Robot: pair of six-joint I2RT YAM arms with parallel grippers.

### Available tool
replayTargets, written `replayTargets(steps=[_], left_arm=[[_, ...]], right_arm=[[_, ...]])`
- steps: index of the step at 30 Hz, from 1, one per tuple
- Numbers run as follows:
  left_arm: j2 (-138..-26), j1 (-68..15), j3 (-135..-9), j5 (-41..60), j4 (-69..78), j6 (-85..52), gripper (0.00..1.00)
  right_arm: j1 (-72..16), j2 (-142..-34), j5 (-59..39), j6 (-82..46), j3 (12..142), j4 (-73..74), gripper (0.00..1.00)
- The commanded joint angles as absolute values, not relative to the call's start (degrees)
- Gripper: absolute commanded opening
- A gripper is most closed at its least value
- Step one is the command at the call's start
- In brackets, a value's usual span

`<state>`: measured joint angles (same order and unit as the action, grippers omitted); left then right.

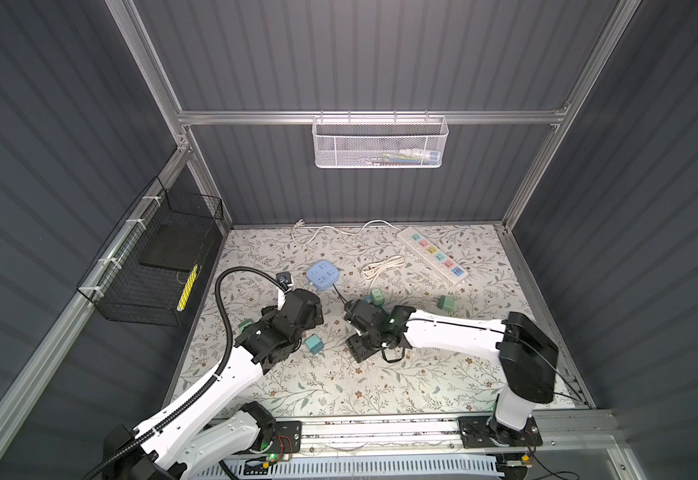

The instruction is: Insert the plug

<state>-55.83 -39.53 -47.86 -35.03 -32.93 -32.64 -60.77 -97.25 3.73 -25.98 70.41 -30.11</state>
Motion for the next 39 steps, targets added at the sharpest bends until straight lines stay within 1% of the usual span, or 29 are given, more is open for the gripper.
replayTargets(steps=[1, 4, 5, 6, 7, 8, 10, 12, 13, 14, 17, 18, 19, 20, 22, 24, 31, 39], left_arm=[[-55.19, -39.13, -48.92, -32.31, -29.84, -28.75, 1.0], [-53.05, -39.2, -45.99, -27.84, -23.43, -23.83, 0.98], [-52.9, -39.2, -45.39, -27.39, -22.66, -22.83, 0.97], [-53.19, -39.19, -45.36, -26.54, -22.72, -22.53, 0.97], [-53.84, -39.19, -46.14, -24.68, -23.45, -22.04, 0.96], [-54.93, -39.19, -47.13, -20.28, -24.6, -20.46, 0.95], [-57.46, -39.2, -48.6, -14.29, -26.35, -18.39, 0.95], [-60.8, -39.2, -48.96, -10.06, -27.39, -18.36, 0.94], [-62.18, -39.16, -49.14, -8.24, -27.75, -18.37, 0.94], [-63.89, -39.26, -49.49, -6.19, -28.57, -18.13, 0.93], [-69.19, -39.58, -50.98, 0.81, -32.23, -16.32, 0.84], [-71.19, -39.91, -52.02, 2.61, -34.32, -15.93, 0.83], [-73.74, -40.63, -53.48, 4.72, -36.88, -15.13, 0.82], [-76.03, -42.12, -54.67, 5.72, -38.83, -14.02, 0.8], [-79.88, -47.55, -56.91, 1.83, -41.62, -12.38, 0.8], [-83.72, -51.01, -59.11, -0.07, -43.6, -10.98, 0.82], [-89.11, -51.74, -60.42, 1.05, -42.98, -7.99, 0.81], [-95.46, -53.18, -62.23, 0.98, -42.04, -4.25, 0.72]], right_arm=[[-59.06, -89.32, 9.6, -28.61, 66.49, -29.24, 0.71], [-58.18, -81.86, 19.74, -30.98, 60.58, -25.23, 0.79], [-58.14, -79.73, 23.64, -31.28, 58.46, -23.6, 0.83], [-57.97, -77.99, 27.25, -32.02, 56.24, -22.6, 0.94], [-57.37, -76.94, 28.83, -33.14, 54.61, -20.54, 0.99], [-56.44, -76.36, 27.8, -33.62, 53.75, -19.98, 0.99], [-53.58, -76.82, 18.48, -29.22, 52.82, -17.75, 0.99], [-50.27, -78.93, 16.17, -31.57, 55.03, -21.74, 0.98], [-48.96, -79.33, 13.34, -31.53, 55.6, -21.97, 0.97], [-47.68, -79.2, 11.18, -31.33, 55.21, -21.6, 0.96], [-46.18, -76.41, 9.54, -30.74, 51.77, -17.52, 0.93], [-45.59, -75.72, 9.15, -30.85, 51.25, -17.2, 0.91], [-45.01, -74.69, 9.91, -31.57, 50.27, -16.79, 0.86], [-44.79, -73.84, 11.46, -32.57, 49.02, -15.68, 0.82], [-44.31, -72.68, 13.8, -35.33, 45.84, -13.15, 0.73], [-43.96, -72.27, 14.75, -37.26, 44.47, -12.55, 0.7], [-43.18, -71.82, 14.8, -37.88, 44.15, -13.12, 0.7], [-43.01, -72.28, 15.52, -38.52, 43.86, -13.7, 0.71]])
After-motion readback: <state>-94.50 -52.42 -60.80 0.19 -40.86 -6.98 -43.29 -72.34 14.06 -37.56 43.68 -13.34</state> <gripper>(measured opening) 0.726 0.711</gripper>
